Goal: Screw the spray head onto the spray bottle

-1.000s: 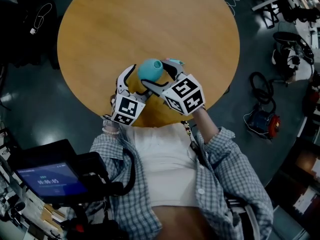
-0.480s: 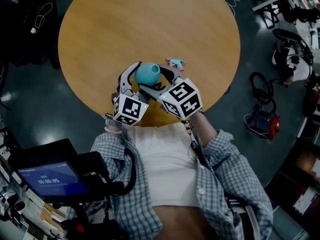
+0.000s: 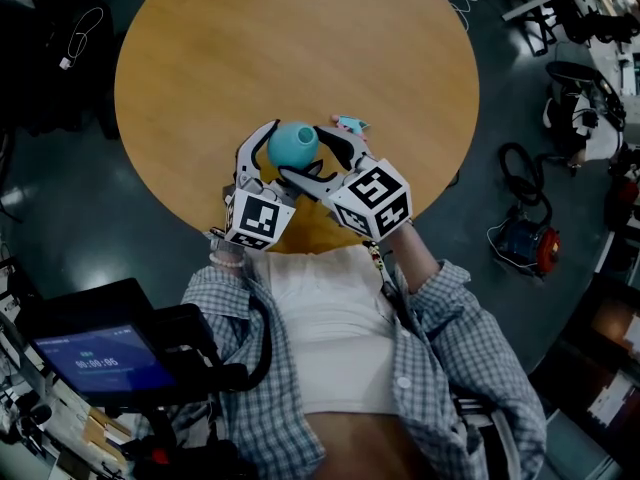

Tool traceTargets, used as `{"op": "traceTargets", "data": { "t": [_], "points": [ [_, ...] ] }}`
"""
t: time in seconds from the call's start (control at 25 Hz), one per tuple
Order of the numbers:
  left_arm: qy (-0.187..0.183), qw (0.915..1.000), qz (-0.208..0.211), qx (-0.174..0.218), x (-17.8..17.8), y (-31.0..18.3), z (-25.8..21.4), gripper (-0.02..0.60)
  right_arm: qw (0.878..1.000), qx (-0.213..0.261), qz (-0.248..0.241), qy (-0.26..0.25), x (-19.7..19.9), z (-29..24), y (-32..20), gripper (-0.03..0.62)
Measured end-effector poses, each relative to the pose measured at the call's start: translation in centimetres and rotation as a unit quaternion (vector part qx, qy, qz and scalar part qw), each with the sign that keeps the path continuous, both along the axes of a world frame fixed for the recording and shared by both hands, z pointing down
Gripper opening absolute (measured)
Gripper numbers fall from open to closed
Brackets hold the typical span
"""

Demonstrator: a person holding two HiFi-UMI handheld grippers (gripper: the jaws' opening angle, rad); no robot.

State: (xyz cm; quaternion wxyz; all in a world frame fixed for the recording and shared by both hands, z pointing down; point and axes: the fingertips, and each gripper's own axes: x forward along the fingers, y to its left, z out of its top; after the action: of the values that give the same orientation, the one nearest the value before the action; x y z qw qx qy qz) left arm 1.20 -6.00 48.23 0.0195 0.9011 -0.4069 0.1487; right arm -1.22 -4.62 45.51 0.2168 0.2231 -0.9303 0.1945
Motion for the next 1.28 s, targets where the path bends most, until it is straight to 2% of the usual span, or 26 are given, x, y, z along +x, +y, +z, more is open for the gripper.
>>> {"op": "traceTargets", "data": {
  "t": [0.2,0.36,0.44,0.52,0.56,0.6,0.64,0.68,0.72,0.8,0.92,1.04,1.08,1.28],
  "points": [
    [0.009,0.9999,-0.011,-0.006,-0.7,-0.3,0.0,0.436,1.000,-0.010,0.018,-0.005,2.6,-0.6,-0.4,0.341],
    [0.008,0.9998,-0.015,-0.011,-1.4,-0.1,0.4,0.436,0.995,-0.015,0.095,-0.009,7.7,-0.6,-3.0,0.339],
    [0.002,0.9998,-0.016,-0.013,-1.6,0.1,0.6,0.436,0.992,-0.016,0.120,0.029,10.5,0.6,-4.5,0.339],
    [-0.001,0.9997,-0.019,-0.016,-1.9,0.1,0.6,0.436,0.988,-0.024,0.121,0.091,12.6,2.8,-5.7,0.336],
    [-0.002,0.9997,-0.021,-0.015,-1.9,0.0,0.4,0.435,0.985,-0.027,0.112,0.126,13.5,4.0,-6.0,0.331],
    [-0.003,0.9997,-0.023,-0.013,-2.0,-0.1,0.1,0.434,0.981,-0.023,0.096,0.165,14.2,5.1,-6.3,0.280],
    [-0.004,0.9996,-0.024,-0.012,-2.0,-0.2,-0.1,0.436,0.975,-0.011,0.072,0.208,14.7,6.2,-6.6,0.192],
    [-0.004,0.9996,-0.025,-0.012,-2.1,-0.2,-0.2,0.434,0.967,0.006,0.042,0.250,15.1,7.2,-6.9,0.137],
    [-0.003,0.9996,-0.026,-0.012,-2.1,-0.2,-0.3,0.434,0.959,0.019,0.008,0.284,15.2,8.0,-7.1,0.116],
    [-0.004,0.9995,-0.028,-0.013,-2.1,-0.2,-0.2,0.436,0.949,0.018,-0.053,0.310,14.5,9.3,-7.3,0.115],
    [-0.006,0.9995,-0.029,-0.014,-2.1,-0.2,-0.2,0.436,0.946,-0.017,-0.116,0.302,13.0,10.4,-7.5,0.134],
    [-0.006,0.9994,-0.031,-0.015,-2.3,0.1,0.2,0.436,0.929,-0.037,-0.168,0.327,12.1,11.5,-7.4,0.189],
    [-0.005,0.9993,-0.033,-0.016,-2.4,0.1,0.3,0.436,0.923,-0.043,-0.183,0.335,11.8,11.9,-7.4,0.215],
    [-0.003,0.9992,-0.035,-0.020,-2.4,0.3,0.6,0.436,0.901,-0.074,-0.222,0.365,11.4,13.3,-7.5,0.218]
  ]
}}
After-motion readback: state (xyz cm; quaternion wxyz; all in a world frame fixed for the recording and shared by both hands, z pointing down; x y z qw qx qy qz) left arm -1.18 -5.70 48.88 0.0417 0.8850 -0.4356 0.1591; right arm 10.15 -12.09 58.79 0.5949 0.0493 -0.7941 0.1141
